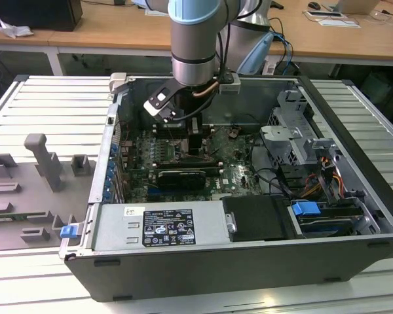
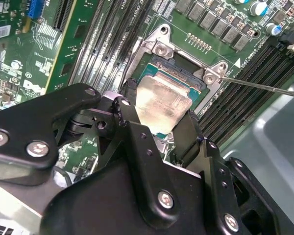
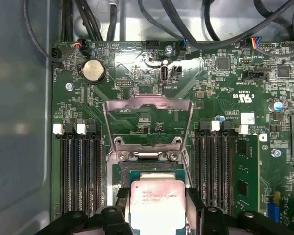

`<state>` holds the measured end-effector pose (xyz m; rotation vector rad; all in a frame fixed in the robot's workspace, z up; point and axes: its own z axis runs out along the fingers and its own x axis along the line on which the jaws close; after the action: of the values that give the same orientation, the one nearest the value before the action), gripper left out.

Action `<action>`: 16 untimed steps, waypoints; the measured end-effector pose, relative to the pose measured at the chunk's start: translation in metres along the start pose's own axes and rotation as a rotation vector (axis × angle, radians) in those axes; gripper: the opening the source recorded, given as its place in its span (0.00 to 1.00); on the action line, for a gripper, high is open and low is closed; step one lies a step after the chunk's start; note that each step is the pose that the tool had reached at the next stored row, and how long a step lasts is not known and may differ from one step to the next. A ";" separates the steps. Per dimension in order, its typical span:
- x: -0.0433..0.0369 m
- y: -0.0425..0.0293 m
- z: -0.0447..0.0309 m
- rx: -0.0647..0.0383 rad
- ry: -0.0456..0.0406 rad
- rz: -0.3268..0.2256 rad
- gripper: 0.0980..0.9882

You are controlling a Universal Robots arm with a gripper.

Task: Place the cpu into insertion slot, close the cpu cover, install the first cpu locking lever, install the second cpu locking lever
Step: 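Place the cpu into insertion slot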

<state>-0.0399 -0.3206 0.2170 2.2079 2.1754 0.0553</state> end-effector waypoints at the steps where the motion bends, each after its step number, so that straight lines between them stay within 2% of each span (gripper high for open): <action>1: 0.0005 0.0000 0.0014 0.000 -0.0001 0.001 0.49; 9: 0.0044 -0.0008 0.0124 0.000 -0.0016 0.003 0.49; 16: 0.0078 -0.0009 0.0163 0.001 -0.0047 0.006 0.49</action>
<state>-0.0398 -0.3128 0.2007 2.2127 2.1668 0.0495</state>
